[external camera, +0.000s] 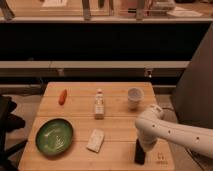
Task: Push the eraser across the table
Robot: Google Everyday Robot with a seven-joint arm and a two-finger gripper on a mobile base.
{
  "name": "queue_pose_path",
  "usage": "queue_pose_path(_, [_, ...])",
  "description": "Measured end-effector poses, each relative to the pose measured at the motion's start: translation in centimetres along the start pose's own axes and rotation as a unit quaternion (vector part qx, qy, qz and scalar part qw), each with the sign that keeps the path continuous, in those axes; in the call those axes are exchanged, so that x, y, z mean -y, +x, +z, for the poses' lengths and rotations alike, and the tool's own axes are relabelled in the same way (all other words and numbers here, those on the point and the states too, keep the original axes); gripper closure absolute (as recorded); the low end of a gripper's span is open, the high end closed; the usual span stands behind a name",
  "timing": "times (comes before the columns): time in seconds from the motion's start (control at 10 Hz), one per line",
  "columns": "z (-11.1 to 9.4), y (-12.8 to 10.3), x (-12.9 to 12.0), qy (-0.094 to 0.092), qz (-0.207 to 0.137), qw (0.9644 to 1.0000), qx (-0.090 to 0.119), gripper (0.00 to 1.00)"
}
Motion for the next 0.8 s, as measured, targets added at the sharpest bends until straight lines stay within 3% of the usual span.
queue_pose_path(0.8, [-0.2, -1.4, 1.2, -0.006, -0.028, 0.9996, 0.002, 1.00])
